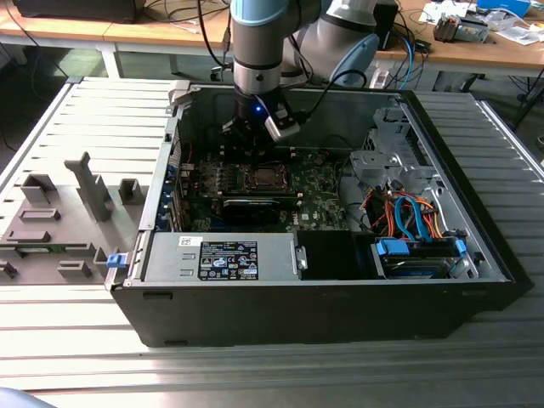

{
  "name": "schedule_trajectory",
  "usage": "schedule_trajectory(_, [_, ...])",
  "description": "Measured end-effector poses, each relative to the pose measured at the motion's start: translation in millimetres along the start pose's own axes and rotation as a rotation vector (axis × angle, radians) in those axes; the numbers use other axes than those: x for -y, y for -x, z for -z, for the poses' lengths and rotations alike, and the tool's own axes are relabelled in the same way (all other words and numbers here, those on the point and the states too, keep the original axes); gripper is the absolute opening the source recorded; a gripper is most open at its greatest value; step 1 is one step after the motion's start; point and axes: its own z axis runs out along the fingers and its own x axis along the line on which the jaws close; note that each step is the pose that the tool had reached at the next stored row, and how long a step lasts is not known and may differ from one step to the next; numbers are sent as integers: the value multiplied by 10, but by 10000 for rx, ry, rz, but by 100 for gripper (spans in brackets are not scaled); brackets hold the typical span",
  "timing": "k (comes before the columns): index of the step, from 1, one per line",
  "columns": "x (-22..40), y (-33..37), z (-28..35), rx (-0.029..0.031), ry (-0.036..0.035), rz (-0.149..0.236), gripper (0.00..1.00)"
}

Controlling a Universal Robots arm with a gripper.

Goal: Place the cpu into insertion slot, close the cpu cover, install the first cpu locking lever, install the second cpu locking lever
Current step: 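Install the first cpu locking lever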

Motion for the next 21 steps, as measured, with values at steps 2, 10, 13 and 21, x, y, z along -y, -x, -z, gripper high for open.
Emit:
schedule_trajectory(2, [1, 20, -1, 4, 9, 14, 11])
schedule_trajectory(10, [8, 112, -3, 3, 32, 65, 11])
schedule_trajectory(13, [10, 161, -5, 3, 42, 81, 11])
schedule_trajectory(21, [20, 303, -11, 3, 52, 109, 11])
